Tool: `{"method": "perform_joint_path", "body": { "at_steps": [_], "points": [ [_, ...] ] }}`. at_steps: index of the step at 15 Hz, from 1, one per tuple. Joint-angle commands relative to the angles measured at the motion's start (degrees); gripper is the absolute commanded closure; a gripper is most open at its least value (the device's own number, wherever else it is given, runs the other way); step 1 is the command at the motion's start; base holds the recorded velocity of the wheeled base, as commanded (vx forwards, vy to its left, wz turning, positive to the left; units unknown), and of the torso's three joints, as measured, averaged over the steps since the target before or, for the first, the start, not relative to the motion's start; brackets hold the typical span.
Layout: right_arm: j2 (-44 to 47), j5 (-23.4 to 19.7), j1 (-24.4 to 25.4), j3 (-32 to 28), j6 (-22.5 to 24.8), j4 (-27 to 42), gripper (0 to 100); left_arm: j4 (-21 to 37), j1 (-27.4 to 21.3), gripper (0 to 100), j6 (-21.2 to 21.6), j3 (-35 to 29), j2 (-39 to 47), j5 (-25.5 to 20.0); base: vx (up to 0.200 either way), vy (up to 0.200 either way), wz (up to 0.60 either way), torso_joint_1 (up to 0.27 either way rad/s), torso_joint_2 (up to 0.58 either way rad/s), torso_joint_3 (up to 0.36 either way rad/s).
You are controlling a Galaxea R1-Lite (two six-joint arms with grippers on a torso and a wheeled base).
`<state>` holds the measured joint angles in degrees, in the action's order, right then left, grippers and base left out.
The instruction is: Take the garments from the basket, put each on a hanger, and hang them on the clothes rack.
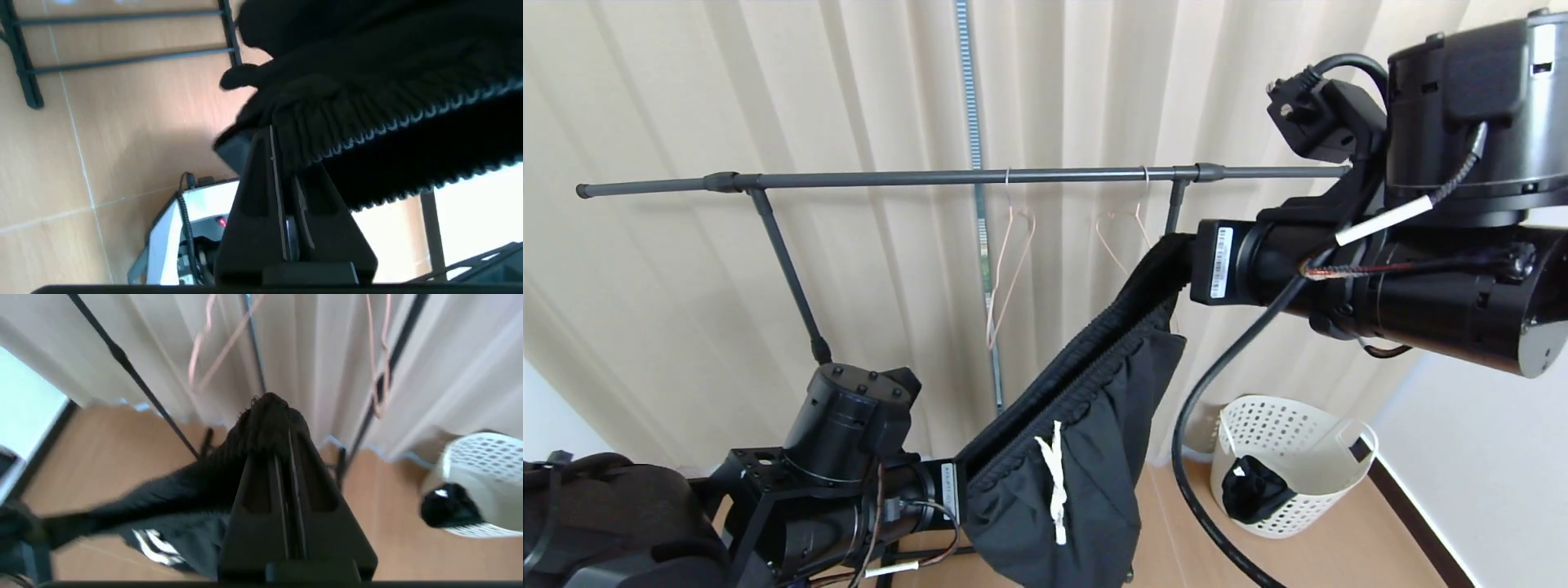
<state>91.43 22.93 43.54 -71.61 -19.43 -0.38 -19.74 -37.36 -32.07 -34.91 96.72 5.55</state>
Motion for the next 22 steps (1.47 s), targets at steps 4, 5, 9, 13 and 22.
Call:
{"method": "perform_joint_path", "body": {
  "at_steps": [4,5,9,13,22],
  "points": [
    [-4.0,-0.1,-0.9,5.0,7.1,7.8,100,24.1,4.9,100,9.0,-17.3,-7.9,0.1,0.0,0.0,0.0,0.0,0.0,0.0],
    [-1.6,-0.2,-0.8,5.3,9.9,8.4,100,37.0,4.8,100,9.0,-27.0,-7.7,0.1,0.0,0.0,0.0,0.0,0.0,0.0],
    [2.5,-0.1,-0.8,8.6,9.8,7.7,100,55.9,4.6,100,12.6,-40.1,-4.5,1.7,0.0,0.0,0.0,0.0,0.0,0.0],
    [3.1,-0.3,-1.3,12.0,12.0,2.0,100,58.5,4.1,100,14.0,-43.3,-1.0,5.5,0.0,0.0,0.0,0.0,0.0,0.0],
    [1.6,-0.2,-16.7,12.5,19.6,1.5,100,61.5,7.0,100,14.8,-40.8,-3.1,5.9,0.0,0.0,0.0,0.0,0.0,0.0]
  ]
}}
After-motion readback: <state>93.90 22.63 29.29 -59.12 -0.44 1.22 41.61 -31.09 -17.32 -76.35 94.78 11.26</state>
